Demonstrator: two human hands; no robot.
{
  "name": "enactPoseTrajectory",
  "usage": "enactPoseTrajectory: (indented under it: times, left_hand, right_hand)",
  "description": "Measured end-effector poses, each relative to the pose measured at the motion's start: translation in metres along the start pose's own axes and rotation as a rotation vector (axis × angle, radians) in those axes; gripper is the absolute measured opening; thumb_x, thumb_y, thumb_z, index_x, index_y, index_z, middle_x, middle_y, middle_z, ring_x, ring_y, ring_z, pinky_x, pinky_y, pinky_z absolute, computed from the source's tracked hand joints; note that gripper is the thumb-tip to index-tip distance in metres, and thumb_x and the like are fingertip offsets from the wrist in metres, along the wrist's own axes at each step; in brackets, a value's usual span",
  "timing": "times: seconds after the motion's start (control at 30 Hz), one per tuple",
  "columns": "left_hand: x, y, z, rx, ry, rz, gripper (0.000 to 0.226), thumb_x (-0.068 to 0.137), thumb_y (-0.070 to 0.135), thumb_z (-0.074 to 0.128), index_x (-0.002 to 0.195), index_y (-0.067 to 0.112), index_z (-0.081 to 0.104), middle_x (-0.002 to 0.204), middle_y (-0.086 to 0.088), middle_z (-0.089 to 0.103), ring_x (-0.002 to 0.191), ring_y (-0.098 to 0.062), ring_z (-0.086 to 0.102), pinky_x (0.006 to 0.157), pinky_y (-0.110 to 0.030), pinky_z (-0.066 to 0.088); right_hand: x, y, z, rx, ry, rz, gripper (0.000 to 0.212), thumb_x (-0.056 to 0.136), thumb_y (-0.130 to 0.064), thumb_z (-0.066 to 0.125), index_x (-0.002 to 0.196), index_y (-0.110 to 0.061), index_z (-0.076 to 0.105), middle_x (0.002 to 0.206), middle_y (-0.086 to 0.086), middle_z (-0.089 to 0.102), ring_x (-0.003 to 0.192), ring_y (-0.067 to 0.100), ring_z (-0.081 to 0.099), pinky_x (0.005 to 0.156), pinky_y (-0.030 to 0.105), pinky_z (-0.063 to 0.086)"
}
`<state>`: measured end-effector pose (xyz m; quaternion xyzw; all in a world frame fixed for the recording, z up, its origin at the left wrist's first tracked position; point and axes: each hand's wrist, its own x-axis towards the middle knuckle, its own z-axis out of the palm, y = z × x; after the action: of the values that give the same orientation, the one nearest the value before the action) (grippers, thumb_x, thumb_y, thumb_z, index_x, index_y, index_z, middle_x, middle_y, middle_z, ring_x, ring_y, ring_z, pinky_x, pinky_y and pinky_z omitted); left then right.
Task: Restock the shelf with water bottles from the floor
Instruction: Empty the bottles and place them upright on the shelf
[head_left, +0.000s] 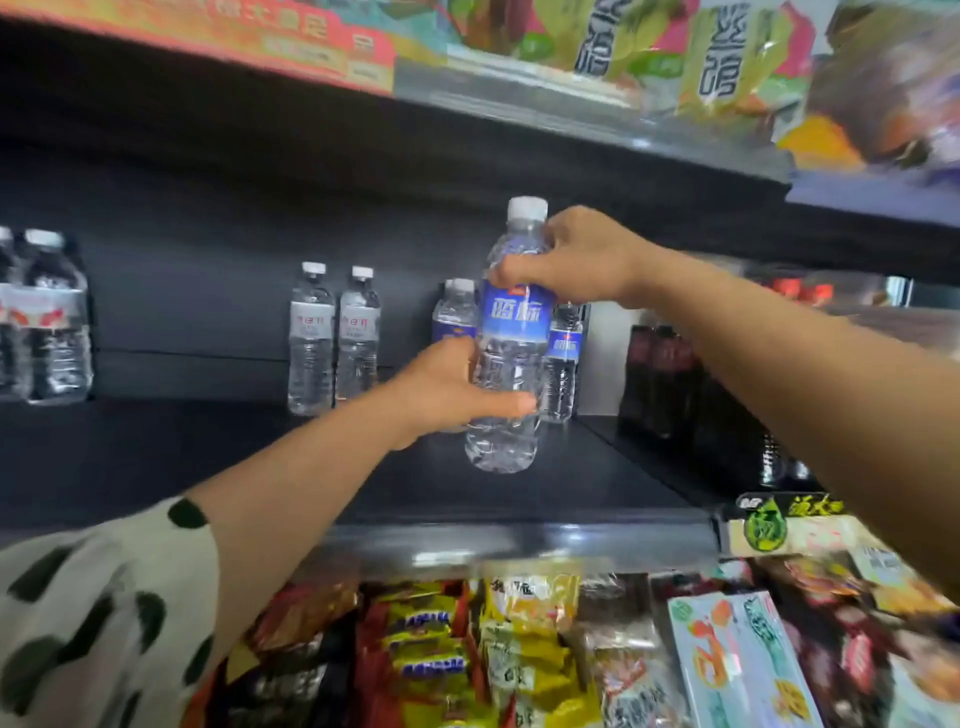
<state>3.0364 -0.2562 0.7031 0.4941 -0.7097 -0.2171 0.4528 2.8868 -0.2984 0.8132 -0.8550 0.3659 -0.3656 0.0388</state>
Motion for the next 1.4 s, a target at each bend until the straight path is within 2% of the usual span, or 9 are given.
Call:
enactPoseTrajectory:
  times: [0.27, 0.4, 0.5, 0.63, 0.73, 0.83, 0.97, 1.27, 1.4]
  left_hand:
    - [0.105, -0.057, 0.038, 0.086, 0.077, -0.115, 0.034, 0.08, 0.017, 0.077, 0.102, 0.031, 0.057, 0.091, 0.02, 0.063, 0.083, 0.003, 0.06, 0.063, -0.009, 0.045]
    - [0.125, -0.079, 0.045, 0.108, 0.108, -0.138, 0.047, 0.072, 0.02, 0.082, 0.114, 0.021, 0.061, 0.111, 0.002, 0.069, 0.105, -0.015, 0.064, 0.092, -0.03, 0.05]
    - [0.134, -0.088, 0.049, 0.116, 0.133, -0.163, 0.063, 0.061, 0.037, 0.082, 0.118, 0.022, 0.061, 0.115, 0.002, 0.069, 0.109, -0.016, 0.064, 0.1, -0.041, 0.048]
    - [0.142, -0.099, 0.048, 0.211, 0.13, -0.22, 0.055, 0.059, 0.032, 0.087, 0.108, 0.021, 0.064, 0.107, 0.003, 0.071, 0.102, -0.015, 0.066, 0.098, -0.039, 0.05]
    - [0.142, -0.106, 0.045, 0.412, 0.17, -0.335, 0.03, 0.064, 0.027, 0.087, 0.076, 0.011, 0.064, 0.074, 0.0, 0.067, 0.072, -0.013, 0.063, 0.072, -0.025, 0.049]
    - [0.145, -0.112, 0.047, 0.514, 0.257, -0.395, 0.036, 0.071, 0.032, 0.083, 0.058, 0.011, 0.056, 0.054, 0.001, 0.06, 0.054, -0.011, 0.056, 0.062, -0.024, 0.044]
    - [0.157, -0.118, 0.05, 0.592, 0.288, -0.405, 0.034, 0.074, 0.032, 0.08, 0.06, 0.011, 0.057, 0.055, 0.001, 0.06, 0.066, -0.018, 0.063, 0.072, -0.028, 0.051]
    - [0.167, -0.122, 0.047, 0.706, 0.311, -0.391, 0.034, 0.077, 0.036, 0.077, 0.067, 0.012, 0.054, 0.074, -0.004, 0.061, 0.085, -0.024, 0.067, 0.082, -0.034, 0.053]
    - [0.167, -0.123, 0.048, 0.722, 0.326, -0.394, 0.038, 0.076, 0.038, 0.077, 0.063, 0.013, 0.052, 0.069, -0.001, 0.058, 0.085, -0.022, 0.066, 0.081, -0.033, 0.052]
  right_hand:
    - [0.079, 0.111, 0.038, -0.032, -0.17, -0.02, 0.038, 0.077, -0.044, 0.069, 0.055, -0.017, 0.054, 0.038, -0.008, 0.052, 0.042, 0.008, 0.05, 0.04, 0.017, 0.038]
    - [0.099, 0.134, 0.055, -0.068, -0.247, -0.047, 0.039, 0.077, -0.05, 0.067, 0.06, -0.016, 0.059, 0.052, -0.001, 0.059, 0.049, 0.013, 0.055, 0.049, 0.023, 0.043]
    - [0.109, 0.145, 0.062, -0.063, -0.247, -0.064, 0.043, 0.078, -0.051, 0.067, 0.057, -0.015, 0.057, 0.05, 0.0, 0.057, 0.046, 0.014, 0.053, 0.047, 0.023, 0.042]
    - [0.118, 0.152, 0.064, -0.069, -0.256, -0.062, 0.04, 0.077, -0.052, 0.067, 0.06, -0.017, 0.058, 0.05, -0.001, 0.057, 0.043, 0.011, 0.052, 0.037, 0.014, 0.036]
    - [0.124, 0.155, 0.068, -0.052, -0.262, -0.047, 0.037, 0.077, -0.051, 0.068, 0.066, -0.017, 0.058, 0.056, 0.0, 0.059, 0.048, 0.011, 0.055, 0.033, 0.011, 0.034]
    - [0.131, 0.16, 0.074, -0.029, -0.26, -0.015, 0.039, 0.077, -0.05, 0.071, 0.072, -0.013, 0.057, 0.063, 0.002, 0.062, 0.055, 0.013, 0.06, 0.042, 0.017, 0.042]
    - [0.146, 0.163, 0.083, -0.002, -0.262, 0.036, 0.043, 0.073, -0.048, 0.075, 0.076, -0.009, 0.058, 0.069, 0.006, 0.065, 0.062, 0.02, 0.065, 0.062, 0.028, 0.057]
    - [0.162, 0.16, 0.098, 0.038, -0.259, 0.084, 0.044, 0.071, -0.045, 0.077, 0.078, -0.005, 0.06, 0.073, 0.012, 0.068, 0.072, 0.026, 0.071, 0.071, 0.034, 0.06]
    - [0.166, 0.161, 0.101, 0.05, -0.273, 0.091, 0.045, 0.071, -0.044, 0.075, 0.089, -0.004, 0.064, 0.082, 0.012, 0.07, 0.071, 0.024, 0.071, 0.068, 0.03, 0.06]
